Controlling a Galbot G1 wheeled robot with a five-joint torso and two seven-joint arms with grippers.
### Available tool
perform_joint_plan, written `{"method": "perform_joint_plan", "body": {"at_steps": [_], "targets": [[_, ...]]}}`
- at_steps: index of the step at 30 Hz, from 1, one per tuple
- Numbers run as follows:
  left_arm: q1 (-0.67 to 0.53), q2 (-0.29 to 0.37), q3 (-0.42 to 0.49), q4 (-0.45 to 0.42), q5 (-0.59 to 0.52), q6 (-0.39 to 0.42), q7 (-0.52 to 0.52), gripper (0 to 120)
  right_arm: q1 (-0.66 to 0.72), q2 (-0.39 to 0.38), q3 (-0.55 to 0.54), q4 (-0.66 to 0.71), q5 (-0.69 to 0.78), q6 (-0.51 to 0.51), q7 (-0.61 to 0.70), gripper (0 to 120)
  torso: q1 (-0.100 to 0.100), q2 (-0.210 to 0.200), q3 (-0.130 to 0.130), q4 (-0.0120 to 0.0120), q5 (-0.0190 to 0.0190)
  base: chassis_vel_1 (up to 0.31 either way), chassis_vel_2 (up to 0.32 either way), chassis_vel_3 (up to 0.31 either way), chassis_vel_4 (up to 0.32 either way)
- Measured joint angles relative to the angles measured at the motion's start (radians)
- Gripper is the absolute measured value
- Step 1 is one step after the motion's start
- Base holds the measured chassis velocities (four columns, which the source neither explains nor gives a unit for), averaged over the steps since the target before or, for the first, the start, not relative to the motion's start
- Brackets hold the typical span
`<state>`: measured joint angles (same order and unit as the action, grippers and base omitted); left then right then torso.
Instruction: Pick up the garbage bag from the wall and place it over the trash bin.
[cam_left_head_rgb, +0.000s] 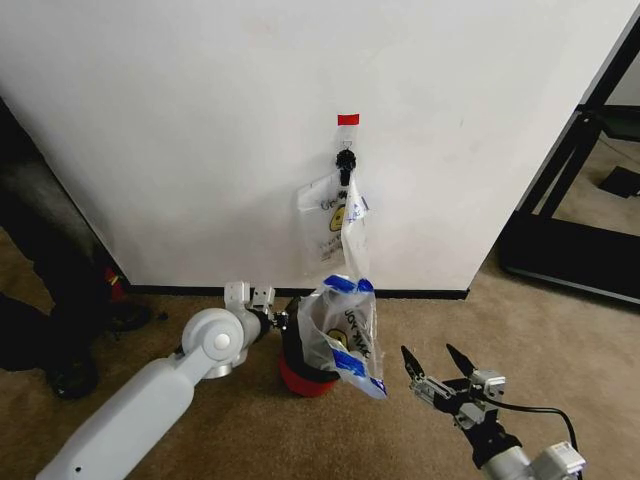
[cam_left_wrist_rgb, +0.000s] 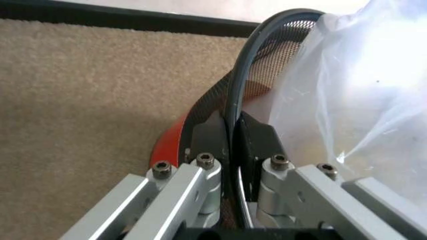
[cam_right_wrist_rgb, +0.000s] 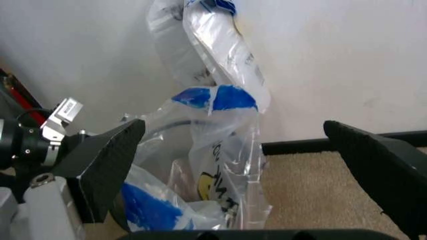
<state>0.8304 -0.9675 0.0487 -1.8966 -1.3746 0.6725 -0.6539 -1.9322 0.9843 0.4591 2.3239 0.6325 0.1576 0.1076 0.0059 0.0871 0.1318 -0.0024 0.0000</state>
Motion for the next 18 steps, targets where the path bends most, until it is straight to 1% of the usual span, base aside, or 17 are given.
{"method": "perform_joint_plan", "body": {"at_steps": [3, 6, 18], "targets": [[0.013, -0.013, -0.004, -0.002, 0.005, -0.004, 0.006, 4, -0.007, 0.002, 0.004, 0.007, -0.004, -0.001, 0.001, 100, 0.000, 0.000, 0.000, 0.0002, 0.0000, 0.000, 0.000, 0.000, 0.000], [0.023, -0.025, -0.005, 0.016, 0.027, -0.011, 0.027, 4, -0.011, 0.006, 0.002, 0.008, -0.011, -0.002, 0.001, 100, 0.000, 0.000, 0.000, 0.0000, 0.0000, 0.000, 0.000, 0.000, 0.000], [0.050, -0.030, -0.004, 0.052, 0.070, -0.018, 0.067, 4, -0.002, 0.006, -0.010, 0.004, -0.016, -0.008, 0.005, 100, 0.000, 0.000, 0.000, 0.0002, 0.0000, 0.000, 0.000, 0.000, 0.000]]}}
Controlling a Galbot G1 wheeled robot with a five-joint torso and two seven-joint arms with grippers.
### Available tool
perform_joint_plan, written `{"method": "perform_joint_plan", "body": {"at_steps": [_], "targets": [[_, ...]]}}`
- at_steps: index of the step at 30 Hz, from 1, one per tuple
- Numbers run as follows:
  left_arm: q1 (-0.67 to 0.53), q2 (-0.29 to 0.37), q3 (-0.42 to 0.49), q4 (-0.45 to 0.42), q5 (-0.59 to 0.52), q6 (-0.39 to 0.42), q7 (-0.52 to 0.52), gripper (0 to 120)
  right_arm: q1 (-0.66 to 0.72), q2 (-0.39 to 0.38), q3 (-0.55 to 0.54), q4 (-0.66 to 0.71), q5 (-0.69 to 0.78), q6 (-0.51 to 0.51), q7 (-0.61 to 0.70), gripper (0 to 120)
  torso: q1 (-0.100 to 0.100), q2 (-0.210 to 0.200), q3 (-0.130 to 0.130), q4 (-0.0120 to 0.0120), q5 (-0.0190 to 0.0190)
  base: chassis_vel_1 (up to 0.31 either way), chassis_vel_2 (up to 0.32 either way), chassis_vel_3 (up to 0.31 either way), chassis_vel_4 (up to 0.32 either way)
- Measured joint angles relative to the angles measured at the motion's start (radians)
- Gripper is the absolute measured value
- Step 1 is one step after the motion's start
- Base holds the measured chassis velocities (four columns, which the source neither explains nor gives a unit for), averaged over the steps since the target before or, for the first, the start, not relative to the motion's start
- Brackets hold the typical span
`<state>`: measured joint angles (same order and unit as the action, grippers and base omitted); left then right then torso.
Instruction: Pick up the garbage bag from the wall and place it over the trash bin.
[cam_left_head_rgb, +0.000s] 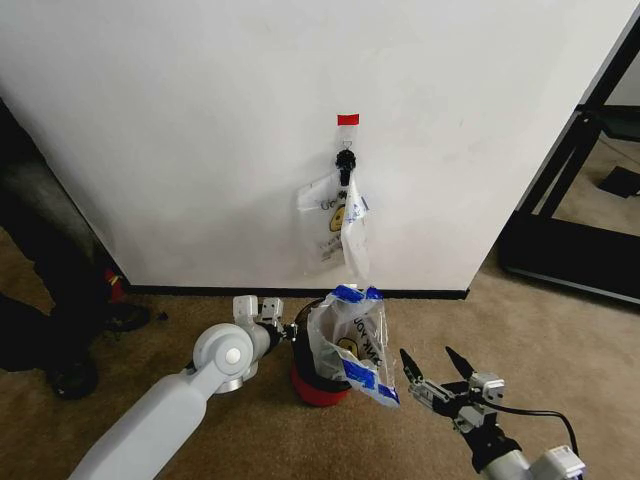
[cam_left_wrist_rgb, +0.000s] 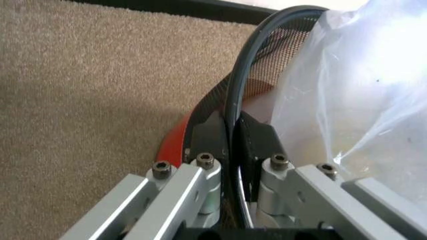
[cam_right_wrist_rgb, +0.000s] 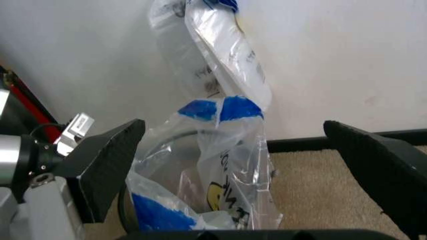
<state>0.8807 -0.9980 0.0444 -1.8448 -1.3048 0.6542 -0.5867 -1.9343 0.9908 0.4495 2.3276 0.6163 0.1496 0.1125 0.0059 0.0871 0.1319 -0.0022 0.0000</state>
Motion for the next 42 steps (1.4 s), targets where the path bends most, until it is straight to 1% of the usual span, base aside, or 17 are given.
{"method": "perform_joint_plan", "body": {"at_steps": [2, 3, 6, 8, 11, 12, 13, 14, 19, 20, 22, 26, 31, 36, 37, 40, 42], "targets": [[0.005, -0.001, -0.004, 0.008, 0.002, 0.004, 0.007, 10, 0.001, -0.003, 0.001, 0.000, 0.001, 0.000, 0.002, 100, 0.000, 0.000, 0.000, 0.0000, 0.0000, 0.000, 0.000, 0.000, 0.000], [0.005, -0.001, -0.004, 0.008, 0.002, 0.004, 0.007, 10, 0.001, -0.003, 0.001, 0.000, 0.001, 0.000, 0.002, 100, 0.000, 0.000, 0.000, 0.0000, 0.0000, 0.000, 0.000, 0.000, 0.000], [0.016, 0.004, -0.012, -0.001, 0.009, 0.018, 0.012, 23, 0.002, -0.007, 0.004, 0.002, 0.004, -0.002, 0.003, 100, 0.000, 0.000, 0.000, 0.0000, -0.0001, 0.000, 0.000, 0.000, 0.000], [0.024, 0.014, -0.020, -0.021, 0.016, 0.023, 0.020, 30, 0.003, -0.009, 0.004, 0.004, 0.009, -0.003, 0.005, 100, 0.000, 0.000, 0.000, -0.0001, -0.0001, 0.000, 0.000, 0.000, 0.000], [0.038, 0.044, -0.031, -0.064, 0.024, 0.029, 0.036, 43, 0.005, -0.011, 0.004, 0.010, 0.015, -0.008, 0.011, 100, 0.000, 0.000, 0.000, 0.0000, 0.0001, 0.000, 0.000, 0.000, 0.000], [0.038, 0.044, -0.031, -0.064, 0.024, 0.029, 0.036, 43, 0.005, -0.011, 0.004, 0.010, 0.015, -0.008, 0.011, 100, 0.000, 0.000, 0.000, 0.0000, 0.0001, 0.000, 0.000, 0.000, 0.000], [0.042, 0.054, -0.033, -0.078, 0.025, 0.031, 0.038, 48, 0.006, -0.012, 0.004, 0.011, 0.016, -0.009, 0.011, 100, 0.000, 0.000, 0.000, 0.0000, 0.0001, 0.000, 0.000, 0.000, 0.000], [0.045, 0.059, -0.034, -0.087, 0.026, 0.032, 0.039, 50, 0.006, -0.012, 0.004, 0.012, 0.016, -0.009, 0.011, 100, 0.000, 0.000, 0.000, 0.0000, 0.0000, 0.000, 0.000, 0.000, 0.000], [0.069, 0.088, -0.052, -0.150, 0.046, 0.038, 0.039, 71, 0.007, -0.012, 0.004, 0.013, 0.020, -0.012, 0.015, 100, 0.000, 0.000, 0.000, -0.0001, 0.0000, 0.000, 0.000, 0.000, 0.000], [0.069, 0.088, -0.052, -0.150, 0.046, 0.038, 0.039, 71, 0.007, -0.012, 0.004, 0.013, 0.020, -0.012, 0.015, 100, 0.000, 0.000, 0.000, -0.0001, 0.0000, 0.000, 0.000, 0.000, 0.000], [0.086, 0.102, -0.064, -0.172, 0.061, 0.040, 0.041, 81, 0.007, -0.015, 0.006, 0.013, 0.022, -0.012, 0.016, 100, 0.000, 0.000, 0.000, 0.0000, -0.0001, 0.000, 0.000, 0.000, 0.000], [0.108, 0.121, -0.086, -0.184, 0.127, 0.038, 0.051, 96, 0.013, -0.018, 0.000, 0.007, 0.025, -0.012, 0.016, 100, 0.000, 0.000, 0.000, 0.0000, -0.0003, 0.000, 0.000, 0.000, 0.000], [0.109, 0.158, -0.119, -0.205, 0.173, 0.011, 0.049, 100, 0.024, -0.019, -0.011, -0.001, 0.024, -0.012, 0.015, 100, 0.000, 0.000, 0.000, 0.0000, 0.0000, 0.000, 0.000, 0.000, 0.000], [0.111, 0.195, -0.143, -0.290, 0.143, -0.022, 0.039, 100, 0.037, -0.024, -0.018, -0.010, 0.024, -0.011, 0.014, 100, 0.000, 0.000, 0.000, 0.0000, 0.0000, 0.000, 0.000, 0.000, 0.000], [0.111, 0.195, -0.143, -0.290, 0.143, -0.022, 0.039, 100, 0.037, -0.024, -0.018, -0.010, 0.024, -0.011, 0.014, 100, 0.000, 0.000, 0.000, 0.0000, 0.0000, 0.000, 0.000, 0.000, 0.000], [0.113, 0.194, -0.121, -0.353, 0.108, -0.028, 0.027, 100, 0.045, -0.026, -0.026, -0.015, 0.024, -0.012, 0.014, 100, 0.000, 0.000, 0.000, -0.0001, 0.0001, 0.000, 0.000, 0.000, 0.000], [0.119, 0.188, -0.087, -0.371, 0.095, -0.023, 0.026, 96, 0.051, -0.026, -0.035, -0.017, 0.021, -0.014, 0.015, 100, 0.000, 0.000, 0.000, 0.0000, 0.0000, 0.000, 0.000, 0.000, 0.000]]}}
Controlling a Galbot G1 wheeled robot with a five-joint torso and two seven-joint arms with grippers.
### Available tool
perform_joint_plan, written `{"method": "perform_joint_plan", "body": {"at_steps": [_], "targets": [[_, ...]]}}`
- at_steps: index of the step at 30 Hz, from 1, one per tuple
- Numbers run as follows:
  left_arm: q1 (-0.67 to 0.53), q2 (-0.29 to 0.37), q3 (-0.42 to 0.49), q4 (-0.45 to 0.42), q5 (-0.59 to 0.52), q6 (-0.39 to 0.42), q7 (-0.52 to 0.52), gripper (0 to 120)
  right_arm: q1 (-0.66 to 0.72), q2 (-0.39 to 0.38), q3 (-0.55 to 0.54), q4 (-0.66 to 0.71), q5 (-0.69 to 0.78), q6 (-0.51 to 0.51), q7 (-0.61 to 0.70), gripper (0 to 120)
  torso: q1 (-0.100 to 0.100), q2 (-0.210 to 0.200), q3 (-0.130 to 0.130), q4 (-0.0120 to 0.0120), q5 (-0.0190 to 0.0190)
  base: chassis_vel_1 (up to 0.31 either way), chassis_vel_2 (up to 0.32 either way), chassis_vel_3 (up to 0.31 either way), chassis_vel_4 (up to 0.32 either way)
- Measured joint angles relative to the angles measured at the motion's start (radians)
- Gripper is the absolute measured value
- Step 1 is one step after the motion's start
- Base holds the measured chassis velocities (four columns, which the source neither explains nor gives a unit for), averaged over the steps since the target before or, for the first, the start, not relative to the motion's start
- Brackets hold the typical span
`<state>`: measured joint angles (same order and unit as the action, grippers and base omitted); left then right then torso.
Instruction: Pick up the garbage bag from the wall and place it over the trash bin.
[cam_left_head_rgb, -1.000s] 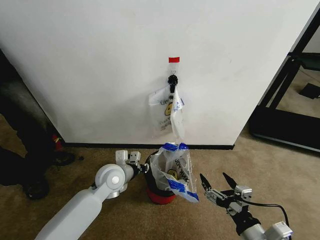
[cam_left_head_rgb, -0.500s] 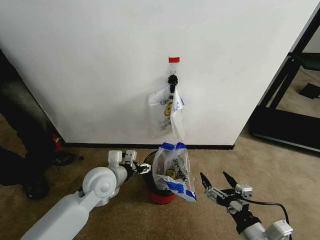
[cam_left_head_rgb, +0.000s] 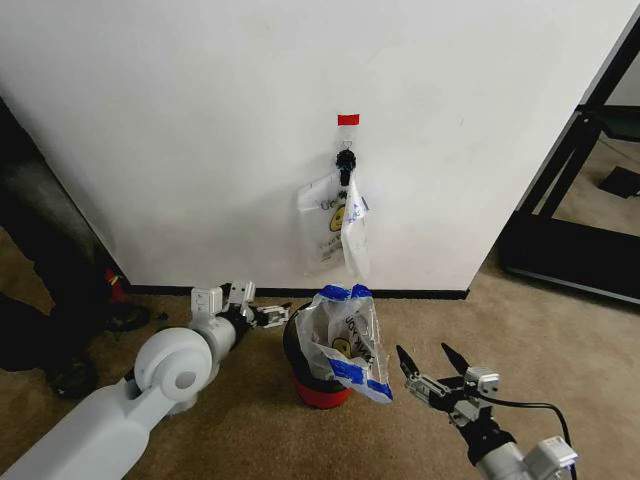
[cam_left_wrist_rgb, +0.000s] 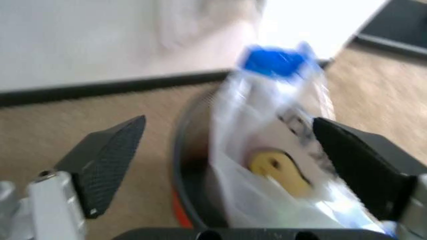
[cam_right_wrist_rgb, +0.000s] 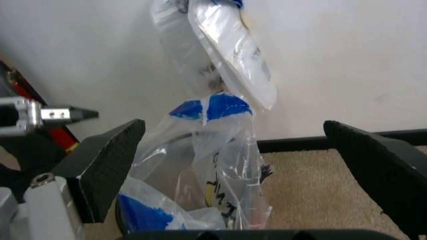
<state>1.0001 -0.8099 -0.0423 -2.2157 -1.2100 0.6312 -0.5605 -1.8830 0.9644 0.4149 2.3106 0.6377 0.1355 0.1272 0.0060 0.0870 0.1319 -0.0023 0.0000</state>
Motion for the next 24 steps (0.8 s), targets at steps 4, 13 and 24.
{"method": "perform_joint_plan", "body": {"at_steps": [4, 13, 24], "targets": [[-0.006, -0.019, 0.039, 0.013, -0.012, 0.014, -0.005, 92, 0.006, 0.001, -0.014, -0.003, -0.006, -0.003, 0.001, 100, 0.000, 0.000, 0.000, 0.0000, 0.0000, 0.000, 0.000, 0.000, 0.000], [-0.059, -0.057, 0.079, 0.132, -0.043, 0.027, -0.028, 66, 0.030, -0.003, -0.042, -0.020, -0.009, -0.012, 0.006, 100, 0.000, 0.000, 0.000, 0.0000, 0.0000, 0.000, 0.000, 0.000, 0.000], [-0.073, -0.068, 0.096, 0.160, -0.045, 0.021, -0.029, 29, 0.073, -0.031, -0.051, -0.034, 0.033, -0.036, 0.026, 100, 0.000, 0.000, 0.000, 0.0000, 0.0000, 0.000, 0.000, 0.000, 0.000]]}}
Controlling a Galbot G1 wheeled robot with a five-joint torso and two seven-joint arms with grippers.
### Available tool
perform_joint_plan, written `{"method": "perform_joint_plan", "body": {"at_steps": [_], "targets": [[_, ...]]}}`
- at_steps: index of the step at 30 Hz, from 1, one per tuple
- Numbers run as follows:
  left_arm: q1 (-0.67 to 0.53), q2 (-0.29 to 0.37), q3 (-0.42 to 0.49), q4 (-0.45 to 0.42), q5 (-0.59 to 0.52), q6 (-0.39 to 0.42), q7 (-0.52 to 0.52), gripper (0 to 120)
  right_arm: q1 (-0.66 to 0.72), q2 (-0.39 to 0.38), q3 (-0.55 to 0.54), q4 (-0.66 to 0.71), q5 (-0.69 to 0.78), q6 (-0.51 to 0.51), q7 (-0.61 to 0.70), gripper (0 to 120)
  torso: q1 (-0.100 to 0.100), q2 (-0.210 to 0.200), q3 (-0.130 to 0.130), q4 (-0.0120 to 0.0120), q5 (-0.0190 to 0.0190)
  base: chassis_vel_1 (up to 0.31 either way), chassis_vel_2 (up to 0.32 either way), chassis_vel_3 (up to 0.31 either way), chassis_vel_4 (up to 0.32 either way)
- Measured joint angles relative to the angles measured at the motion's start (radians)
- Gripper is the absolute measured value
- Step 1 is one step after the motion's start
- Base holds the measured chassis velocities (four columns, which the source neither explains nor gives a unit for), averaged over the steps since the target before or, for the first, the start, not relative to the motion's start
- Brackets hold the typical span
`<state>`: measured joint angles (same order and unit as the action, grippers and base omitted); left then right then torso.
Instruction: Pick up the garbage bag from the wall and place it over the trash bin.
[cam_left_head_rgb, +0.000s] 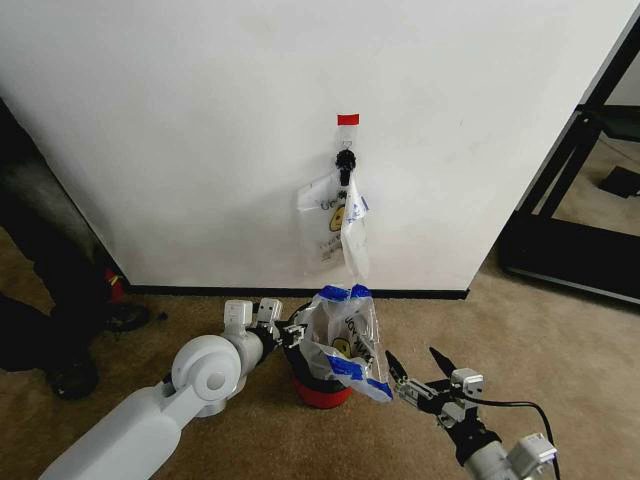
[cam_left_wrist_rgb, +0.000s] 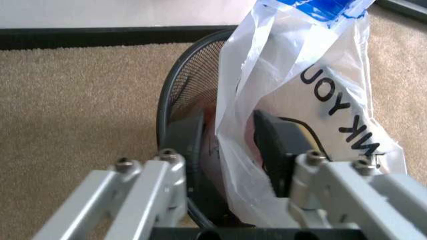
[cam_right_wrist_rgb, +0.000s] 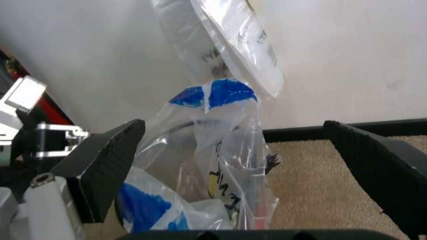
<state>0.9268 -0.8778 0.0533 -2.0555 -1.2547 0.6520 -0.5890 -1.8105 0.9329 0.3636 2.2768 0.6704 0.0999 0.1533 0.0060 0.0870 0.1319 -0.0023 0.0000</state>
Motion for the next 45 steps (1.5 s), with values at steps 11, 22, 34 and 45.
{"method": "perform_joint_plan", "body": {"at_steps": [11, 22, 34, 45], "targets": [[0.006, 0.010, 0.011, -0.010, -0.003, -0.005, -0.005, 0, 0.245, -0.087, -0.067, -0.055, 0.233, -0.143, 0.092, 100, 0.000, 0.000, 0.000, -0.0001, 0.0000, 0.000, 0.000, 0.000, 0.000], [0.027, 0.010, 0.016, -0.032, 0.002, -0.005, -0.006, 0, 0.608, -0.180, -0.268, -0.203, 0.507, -0.316, 0.089, 100, 0.000, 0.000, 0.000, 0.0001, -0.0001, 0.000, 0.000, 0.000, 0.000], [0.034, 0.001, 0.038, -0.047, 0.017, -0.005, -0.008, 0, 0.756, -0.124, -0.443, -0.313, 0.457, -0.356, 0.033, 100, 0.000, 0.000, 0.000, 0.0001, 0.0001, 0.000, 0.000, 0.000, 0.000], [0.028, 0.000, 0.050, -0.057, 0.018, -0.005, -0.008, 0, 0.768, -0.138, -0.453, -0.370, 0.410, -0.354, 0.033, 100, 0.000, 0.000, 0.000, -0.0001, 0.0000, 0.000, 0.000, 0.000, 0.000]]}}
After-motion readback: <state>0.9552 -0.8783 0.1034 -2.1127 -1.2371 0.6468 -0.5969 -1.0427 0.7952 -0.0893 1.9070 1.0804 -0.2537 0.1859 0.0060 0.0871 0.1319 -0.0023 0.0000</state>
